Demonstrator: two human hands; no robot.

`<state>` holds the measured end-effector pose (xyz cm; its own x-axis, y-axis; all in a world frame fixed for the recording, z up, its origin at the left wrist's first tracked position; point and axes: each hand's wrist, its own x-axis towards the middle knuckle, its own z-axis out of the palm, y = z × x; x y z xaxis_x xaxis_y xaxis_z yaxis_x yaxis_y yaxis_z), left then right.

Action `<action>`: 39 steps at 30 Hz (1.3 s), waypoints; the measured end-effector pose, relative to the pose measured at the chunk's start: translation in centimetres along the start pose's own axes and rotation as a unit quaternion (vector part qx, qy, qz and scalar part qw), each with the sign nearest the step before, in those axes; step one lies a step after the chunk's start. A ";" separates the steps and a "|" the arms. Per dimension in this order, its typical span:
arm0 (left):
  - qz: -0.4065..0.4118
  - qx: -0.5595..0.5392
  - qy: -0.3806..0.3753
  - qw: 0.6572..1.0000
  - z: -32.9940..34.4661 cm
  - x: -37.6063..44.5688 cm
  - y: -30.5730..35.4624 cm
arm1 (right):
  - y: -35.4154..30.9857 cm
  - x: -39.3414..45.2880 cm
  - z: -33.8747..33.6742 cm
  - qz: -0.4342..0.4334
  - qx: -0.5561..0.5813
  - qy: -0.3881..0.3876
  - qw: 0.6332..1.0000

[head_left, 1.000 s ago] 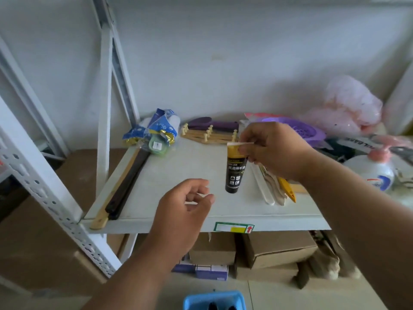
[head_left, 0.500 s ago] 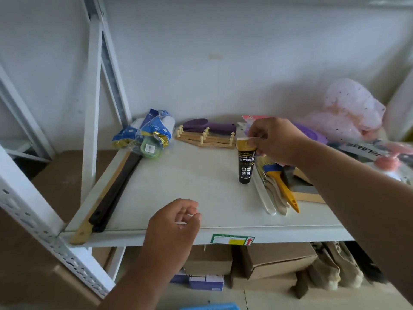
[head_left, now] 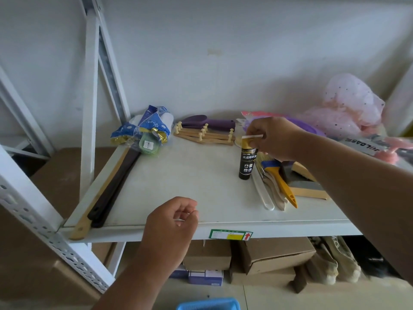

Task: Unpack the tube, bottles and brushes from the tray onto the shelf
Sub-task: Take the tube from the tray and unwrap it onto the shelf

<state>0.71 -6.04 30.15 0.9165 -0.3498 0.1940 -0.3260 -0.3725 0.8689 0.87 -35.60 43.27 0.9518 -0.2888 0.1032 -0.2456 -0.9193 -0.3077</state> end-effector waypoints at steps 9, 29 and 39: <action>0.009 0.003 0.003 1.000 0.0 -0.2 -0.2 | -0.2 -0.1 -0.2 0.003 -0.028 -0.019 0.999; 0.118 0.088 -0.062 0.987 0.2 -2.9 -1.8 | -6.7 -12.2 5.8 -0.288 0.027 0.097 0.952; -0.031 0.271 -0.238 0.932 3.7 -8.0 -15.4 | -4.9 -18.3 23.4 -0.227 0.107 -0.180 0.951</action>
<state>-2.44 -0.64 13.53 0.7727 -0.6074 -0.1843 -0.4639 -0.7386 0.4890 -11.07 -19.56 20.71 0.9612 0.2714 -0.0482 0.2125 -0.8410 -0.4976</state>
